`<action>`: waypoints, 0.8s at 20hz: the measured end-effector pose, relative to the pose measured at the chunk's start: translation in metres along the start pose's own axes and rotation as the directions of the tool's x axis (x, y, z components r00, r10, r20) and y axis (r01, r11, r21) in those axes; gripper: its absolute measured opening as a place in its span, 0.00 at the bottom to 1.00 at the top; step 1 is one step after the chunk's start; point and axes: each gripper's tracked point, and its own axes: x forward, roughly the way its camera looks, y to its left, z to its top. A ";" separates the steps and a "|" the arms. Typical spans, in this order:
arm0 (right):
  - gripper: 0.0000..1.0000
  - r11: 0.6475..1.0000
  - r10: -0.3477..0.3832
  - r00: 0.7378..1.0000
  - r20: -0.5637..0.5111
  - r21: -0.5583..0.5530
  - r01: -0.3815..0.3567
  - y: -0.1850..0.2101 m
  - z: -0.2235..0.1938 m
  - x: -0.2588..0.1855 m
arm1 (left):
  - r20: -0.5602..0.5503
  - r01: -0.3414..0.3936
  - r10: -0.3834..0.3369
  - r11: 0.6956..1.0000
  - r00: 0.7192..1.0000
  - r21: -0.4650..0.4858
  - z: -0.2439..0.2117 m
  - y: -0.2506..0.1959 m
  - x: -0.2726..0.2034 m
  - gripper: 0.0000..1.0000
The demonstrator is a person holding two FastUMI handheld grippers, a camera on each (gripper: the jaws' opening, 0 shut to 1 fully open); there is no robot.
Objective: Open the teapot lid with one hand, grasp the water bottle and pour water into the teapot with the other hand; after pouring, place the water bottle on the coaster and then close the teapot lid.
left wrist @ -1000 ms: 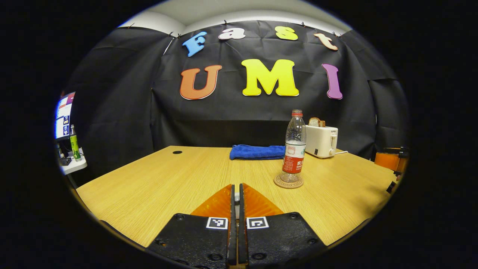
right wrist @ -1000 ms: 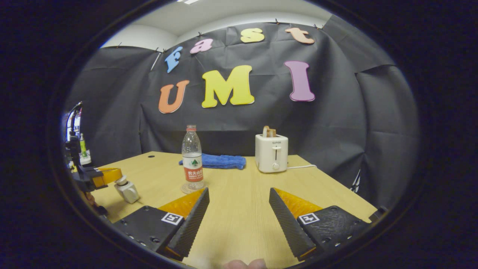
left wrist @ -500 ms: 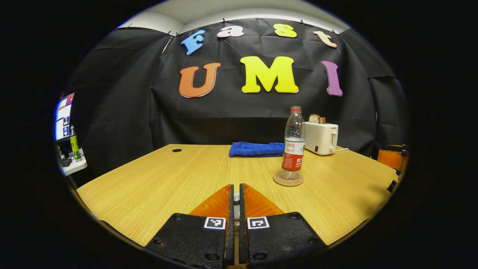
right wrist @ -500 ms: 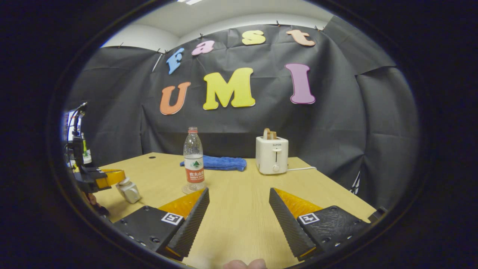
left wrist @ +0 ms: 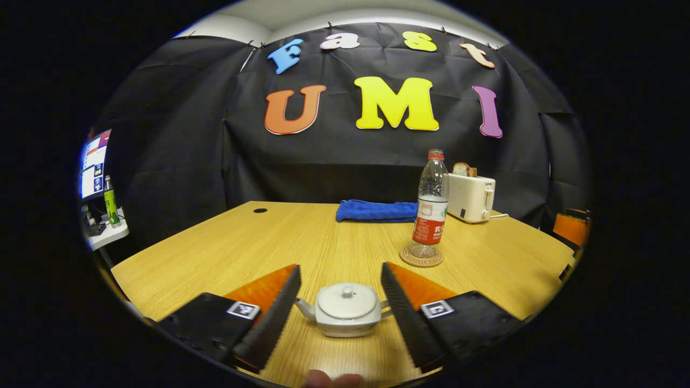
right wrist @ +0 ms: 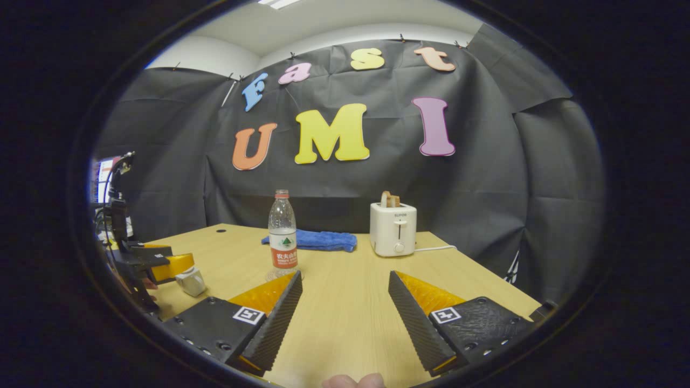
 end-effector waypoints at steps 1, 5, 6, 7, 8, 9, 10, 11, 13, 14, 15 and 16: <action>0.94 1.000 0.003 1.000 0.008 0.004 -0.003 0.004 0.004 0.001 | 0.021 -0.017 0.017 1.000 1.000 -0.001 0.013 0.002 -0.005 0.97; 0.93 1.000 -0.001 0.998 0.068 -0.015 0.002 0.017 0.032 0.003 | 0.131 -0.008 0.003 0.999 0.991 0.035 0.073 -0.016 -0.035 0.96; 0.96 1.000 -0.001 0.996 0.087 -0.019 0.003 0.021 0.041 0.000 | 0.152 -0.003 -0.004 0.999 0.988 0.044 0.083 -0.023 -0.043 0.96; 0.96 1.000 -0.001 0.994 0.105 -0.024 0.004 0.024 0.049 -0.003 | 0.165 0.001 -0.008 0.999 0.986 0.043 0.088 -0.026 -0.050 0.96; 0.94 0.999 -0.003 0.993 0.120 -0.035 0.007 0.027 0.055 -0.007 | 0.169 0.015 -0.021 0.999 0.985 0.035 0.091 -0.033 -0.057 0.96; 0.96 0.999 -0.006 0.992 0.129 -0.047 0.012 0.029 0.059 -0.012 | 0.171 0.037 -0.041 0.999 0.984 0.027 0.091 -0.043 -0.062 0.96; 0.94 0.999 -0.010 0.991 0.136 -0.050 0.017 0.030 0.062 -0.018 | 0.174 0.053 -0.056 0.998 0.983 0.024 0.092 -0.050 -0.069 0.96; 0.96 0.998 -0.016 0.989 0.144 -0.053 0.024 0.032 0.064 -0.024 | 0.182 0.063 -0.067 0.998 0.981 0.029 0.094 -0.055 -0.073 0.96; 0.98 0.998 -0.019 0.986 0.166 -0.064 0.030 0.035 0.070 -0.033 | 0.194 0.057 -0.069 0.996 0.979 0.066 0.099 -0.059 -0.079 0.96; 0.95 0.997 -0.023 0.984 0.175 -0.068 0.035 0.034 0.072 -0.035 | 0.208 0.046 -0.059 0.997 0.976 0.069 0.103 -0.057 -0.080 0.96; 0.97 0.997 -0.025 0.984 0.177 -0.072 0.039 0.035 0.073 -0.036 | 0.210 0.047 -0.060 0.997 0.976 0.066 0.104 -0.057 -0.080 0.98; 0.98 0.997 -0.027 0.984 0.175 -0.072 0.040 0.035 0.071 -0.037 | 0.212 0.052 -0.064 0.997 0.975 0.061 0.103 -0.059 -0.081 0.98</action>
